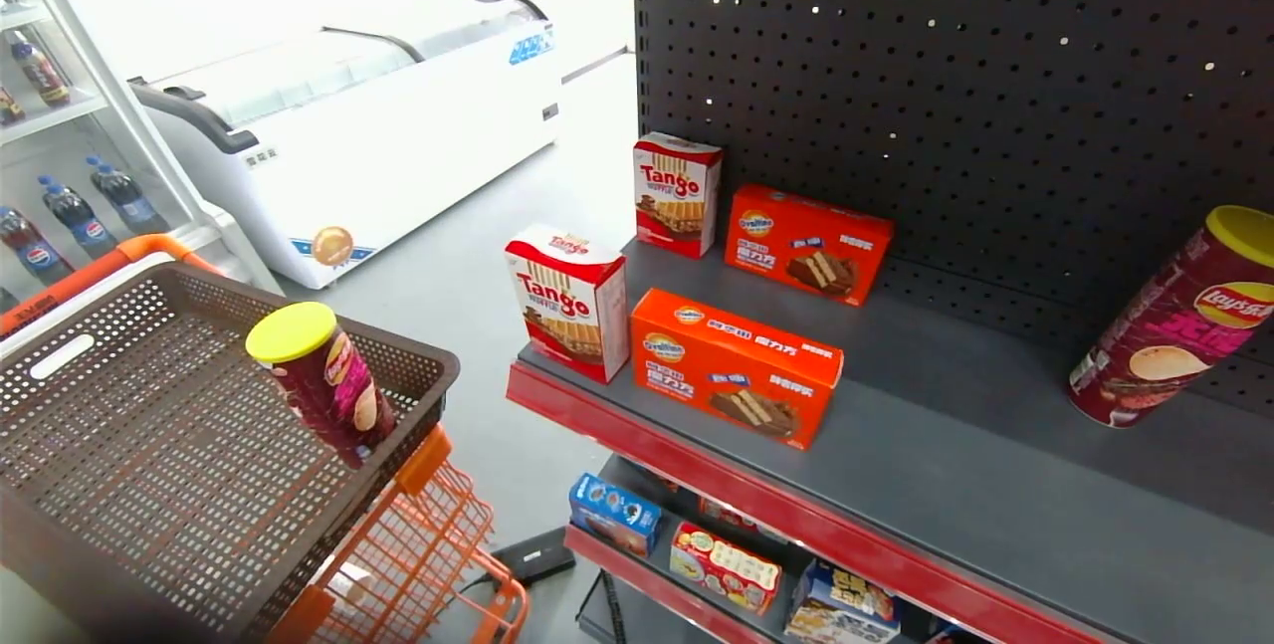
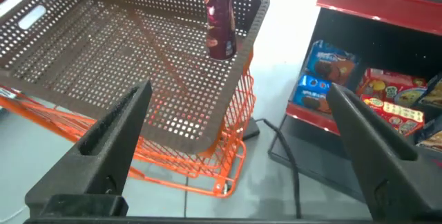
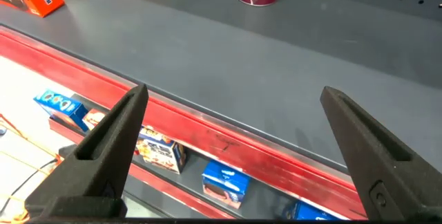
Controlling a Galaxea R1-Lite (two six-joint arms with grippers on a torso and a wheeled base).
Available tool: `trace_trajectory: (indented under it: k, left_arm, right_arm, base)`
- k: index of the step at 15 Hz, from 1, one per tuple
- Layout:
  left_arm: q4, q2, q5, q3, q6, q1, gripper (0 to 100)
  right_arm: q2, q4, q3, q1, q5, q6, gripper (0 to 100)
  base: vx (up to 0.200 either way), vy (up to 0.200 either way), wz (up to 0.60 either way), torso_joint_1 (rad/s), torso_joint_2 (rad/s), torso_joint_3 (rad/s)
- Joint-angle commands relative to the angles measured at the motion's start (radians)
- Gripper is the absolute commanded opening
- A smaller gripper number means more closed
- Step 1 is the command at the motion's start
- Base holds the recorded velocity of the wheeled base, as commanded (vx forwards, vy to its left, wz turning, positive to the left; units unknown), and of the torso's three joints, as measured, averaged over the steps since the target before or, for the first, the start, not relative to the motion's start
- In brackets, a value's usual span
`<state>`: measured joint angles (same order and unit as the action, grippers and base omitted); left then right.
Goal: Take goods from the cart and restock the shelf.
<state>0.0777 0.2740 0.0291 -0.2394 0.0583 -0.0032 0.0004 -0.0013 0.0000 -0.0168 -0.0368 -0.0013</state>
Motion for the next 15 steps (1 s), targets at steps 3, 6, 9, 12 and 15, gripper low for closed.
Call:
trace_trajectory:
  k: [3, 6, 9, 12, 15]
  left_arm:
    - [-0.139, 0.456, 0.003, -0.089, -0.035, 0.051, 100]
    - [-0.338, 0.663, -0.014, -0.057, -0.040, 0.121, 100]
    - [-0.590, 0.846, -0.025, 0.046, -0.021, 0.117, 100]
    - [-1.038, 1.108, -0.025, 0.135, -0.029, 0.120, 100]
    - [-1.383, 1.370, -0.023, 0.152, -0.031, 0.123, 100]
  right_arm:
    - [0.000, 0.000, 0.000, 0.001, 0.000, 0.000, 100]
    - [0.000, 0.000, 0.000, 0.000, 0.000, 0.000, 100]
    - [0.000, 0.000, 0.000, 0.000, 0.000, 0.000, 100]
    - [0.000, 0.000, 0.000, 0.000, 0.000, 0.000, 100]
    - [0.000, 0.000, 0.000, 0.000, 0.000, 0.000, 100]
  base:
    - [0.000, 0.000, 0.00, 0.000, 0.00, 0.000]
    - [0.000, 0.000, 0.00, 0.000, 0.00, 0.000]
    - [0.000, 0.000, 0.00, 0.000, 0.00, 0.000]
    - [0.000, 0.000, 0.00, 0.000, 0.00, 0.000]
    - [0.000, 0.000, 0.00, 0.000, 0.00, 0.000]
